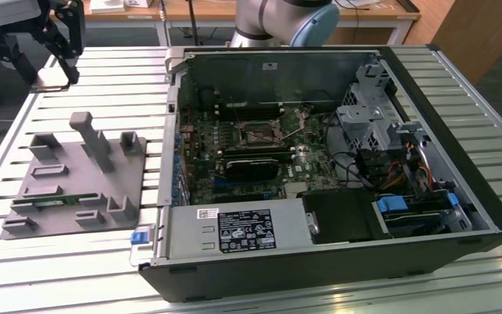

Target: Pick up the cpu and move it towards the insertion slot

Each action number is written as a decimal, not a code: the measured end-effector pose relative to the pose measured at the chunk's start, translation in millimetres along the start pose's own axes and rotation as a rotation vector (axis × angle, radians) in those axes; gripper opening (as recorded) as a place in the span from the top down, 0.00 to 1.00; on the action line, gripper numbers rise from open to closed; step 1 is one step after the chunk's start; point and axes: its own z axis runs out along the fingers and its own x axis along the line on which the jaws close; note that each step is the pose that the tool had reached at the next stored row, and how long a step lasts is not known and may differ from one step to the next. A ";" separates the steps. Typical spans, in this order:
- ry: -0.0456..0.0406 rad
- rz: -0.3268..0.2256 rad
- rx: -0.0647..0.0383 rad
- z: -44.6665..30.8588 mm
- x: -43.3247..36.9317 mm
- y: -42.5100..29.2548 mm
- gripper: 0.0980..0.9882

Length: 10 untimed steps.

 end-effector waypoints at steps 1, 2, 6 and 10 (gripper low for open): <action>0.0000 0.000 0.000 0.0 -0.7 0.0 0.50; 0.0001 0.000 0.000 0.0 -1.4 0.0 0.50; 0.0000 0.000 0.000 0.0 -3.5 -0.1 0.50; 0.0000 0.000 0.000 0.0 -5.6 -0.2 0.50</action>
